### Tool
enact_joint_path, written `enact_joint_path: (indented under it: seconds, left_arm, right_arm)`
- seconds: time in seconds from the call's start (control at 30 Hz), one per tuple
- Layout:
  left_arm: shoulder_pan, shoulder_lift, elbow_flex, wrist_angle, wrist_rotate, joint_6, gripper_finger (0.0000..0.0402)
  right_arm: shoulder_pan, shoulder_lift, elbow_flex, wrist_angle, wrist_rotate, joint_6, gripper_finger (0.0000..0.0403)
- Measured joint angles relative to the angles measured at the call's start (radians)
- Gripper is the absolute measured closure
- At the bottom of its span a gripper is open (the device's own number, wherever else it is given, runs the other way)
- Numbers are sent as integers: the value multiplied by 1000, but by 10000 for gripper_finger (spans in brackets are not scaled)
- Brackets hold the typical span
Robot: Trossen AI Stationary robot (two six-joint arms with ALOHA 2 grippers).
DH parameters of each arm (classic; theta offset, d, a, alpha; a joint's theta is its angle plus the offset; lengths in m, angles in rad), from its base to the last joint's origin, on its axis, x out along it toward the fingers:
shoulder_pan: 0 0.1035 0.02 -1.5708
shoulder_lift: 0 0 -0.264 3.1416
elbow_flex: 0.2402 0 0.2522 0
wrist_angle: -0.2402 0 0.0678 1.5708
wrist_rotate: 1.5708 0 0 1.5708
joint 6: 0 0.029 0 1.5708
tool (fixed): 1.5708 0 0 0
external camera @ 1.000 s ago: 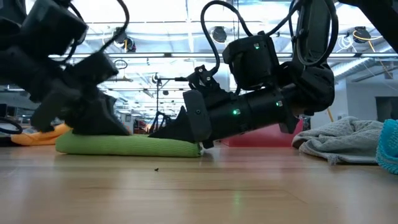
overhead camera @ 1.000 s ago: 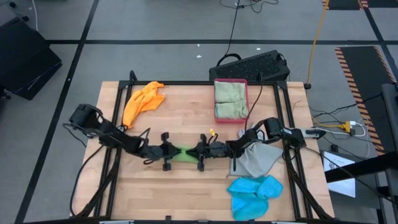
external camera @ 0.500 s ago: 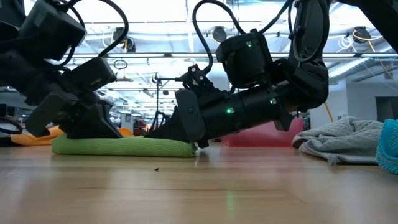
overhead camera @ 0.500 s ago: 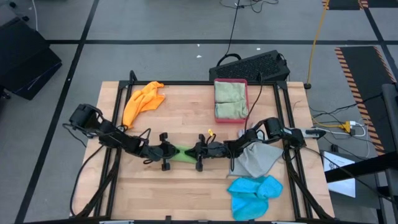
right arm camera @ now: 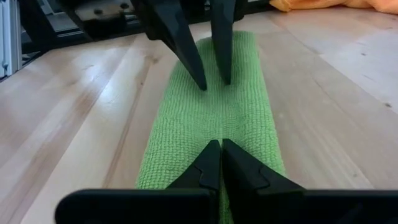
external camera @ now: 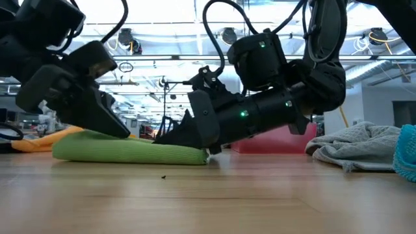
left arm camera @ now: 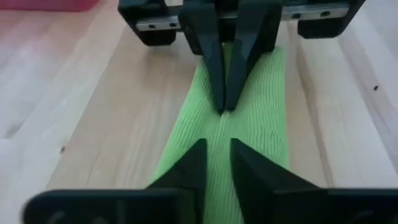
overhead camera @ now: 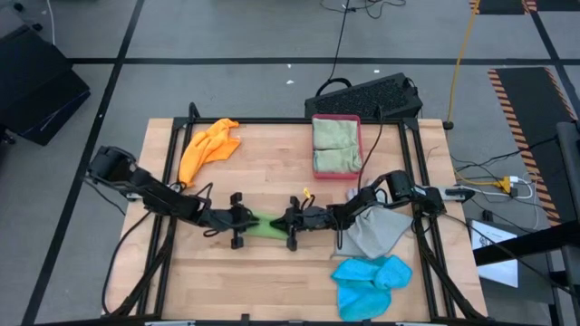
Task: Fold microfiber towels
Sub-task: Fold the dark green microfiber cloth
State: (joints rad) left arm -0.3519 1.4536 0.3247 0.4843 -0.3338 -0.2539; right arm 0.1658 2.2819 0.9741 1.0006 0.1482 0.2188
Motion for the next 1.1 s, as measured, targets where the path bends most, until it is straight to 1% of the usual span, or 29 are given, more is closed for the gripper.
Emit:
enact_joint_path:
  seconds: [0.13,0.23,0.37,0.57,0.8,1.0,1.1]
  left_arm:
    - [0,-23,0,-69,0,-10,289]
    - [0,-22,0,-166,0,-49,277]
    - [-3,-22,6,-246,0,-120,280]
    - [-27,-22,5,-262,3,-123,296]
    - [-31,-22,4,-265,4,-122,300]
    - [-31,-22,3,-263,6,-122,300]
    - [-31,-22,3,-256,8,-114,300]
  right_arm:
    - [0,0,0,6,0,0,397]
    - [0,0,0,21,-10,1,397]
    - [0,1,0,37,-22,1,397]
    - [0,-19,0,26,-27,0,397]
    - [0,-105,-2,-111,-50,-15,397]
    - [1,-183,-2,-292,-52,-21,396]
    - [9,-205,-1,-356,-48,-21,396]
